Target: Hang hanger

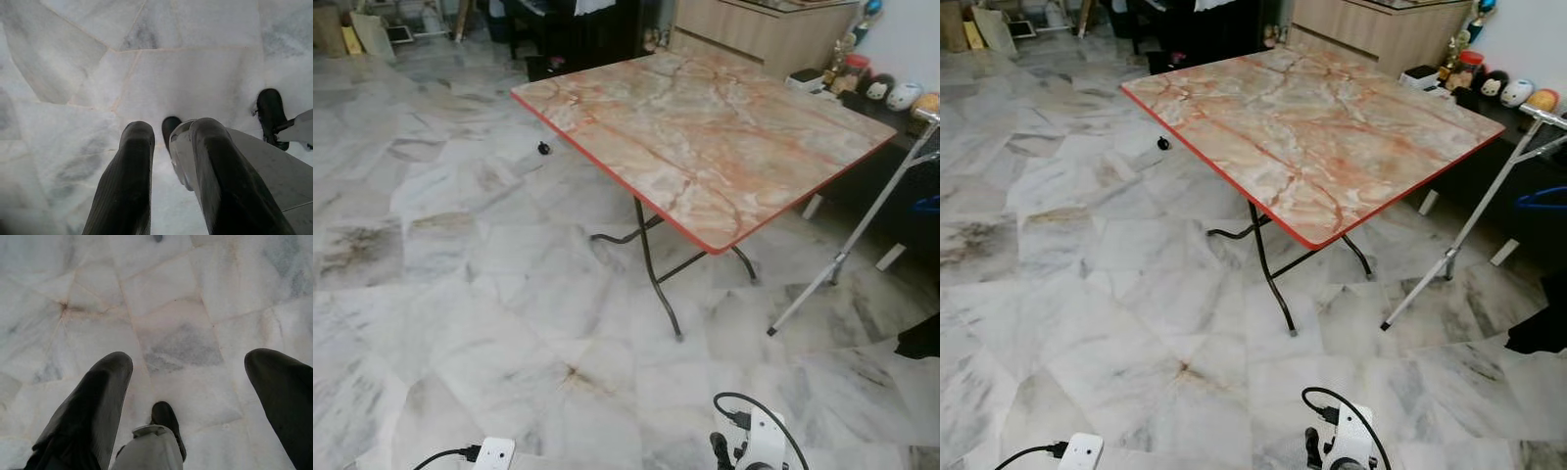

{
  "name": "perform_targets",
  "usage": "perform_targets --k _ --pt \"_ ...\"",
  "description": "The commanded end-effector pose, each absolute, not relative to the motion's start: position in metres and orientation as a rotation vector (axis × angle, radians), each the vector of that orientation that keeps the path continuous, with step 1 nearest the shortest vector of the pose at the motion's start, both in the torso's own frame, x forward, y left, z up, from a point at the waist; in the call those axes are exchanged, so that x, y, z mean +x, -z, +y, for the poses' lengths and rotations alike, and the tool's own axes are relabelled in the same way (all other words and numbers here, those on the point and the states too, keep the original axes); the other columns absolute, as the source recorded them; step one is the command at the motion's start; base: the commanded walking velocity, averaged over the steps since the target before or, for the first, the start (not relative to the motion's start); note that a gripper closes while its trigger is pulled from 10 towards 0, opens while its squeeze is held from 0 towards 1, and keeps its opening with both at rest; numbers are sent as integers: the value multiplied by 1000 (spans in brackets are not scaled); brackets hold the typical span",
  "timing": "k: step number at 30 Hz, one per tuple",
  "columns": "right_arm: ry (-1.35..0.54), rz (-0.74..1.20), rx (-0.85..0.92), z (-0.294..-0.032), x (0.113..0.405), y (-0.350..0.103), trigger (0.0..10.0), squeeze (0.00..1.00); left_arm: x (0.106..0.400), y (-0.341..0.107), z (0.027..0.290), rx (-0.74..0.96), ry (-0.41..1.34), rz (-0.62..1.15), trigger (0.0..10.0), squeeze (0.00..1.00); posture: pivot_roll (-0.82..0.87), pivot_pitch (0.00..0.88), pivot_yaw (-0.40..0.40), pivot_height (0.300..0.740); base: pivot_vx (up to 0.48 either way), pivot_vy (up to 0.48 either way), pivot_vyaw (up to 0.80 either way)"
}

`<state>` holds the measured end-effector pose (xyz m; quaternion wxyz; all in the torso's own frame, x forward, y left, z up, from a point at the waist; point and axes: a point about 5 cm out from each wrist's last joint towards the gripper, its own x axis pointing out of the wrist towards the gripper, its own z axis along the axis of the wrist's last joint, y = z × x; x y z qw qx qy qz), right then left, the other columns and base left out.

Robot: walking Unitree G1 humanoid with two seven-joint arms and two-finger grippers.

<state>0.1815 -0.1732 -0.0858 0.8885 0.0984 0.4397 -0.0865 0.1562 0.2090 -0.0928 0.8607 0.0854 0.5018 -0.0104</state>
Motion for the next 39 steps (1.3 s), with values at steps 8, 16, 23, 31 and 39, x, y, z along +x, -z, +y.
perform_targets --k 8,16,23,31,39 --pt "184 921 195 -177 180 86 10000 0 149 96 207 206 34 1076 10000 0 80 0 -60 740 0 -98 -670" --pt "181 926 190 -177 179 87 10000 0 148 96 207 214 38 1075 10000 0 83 0 -62 740 0 -38 -670" --pt "178 933 189 -175 176 88 10000 0 146 97 208 218 43 1079 10000 0 80 0 -51 740 0 -80 -669" --pt "189 934 204 -171 173 90 10000 0 144 97 211 242 57 1083 10000 0 74 0 -18 740 0 -200 -669" --pt "214 933 234 -165 172 91 10000 0 164 86 222 290 85 1032 10000 0 30 0 27 740 0 0 -672"
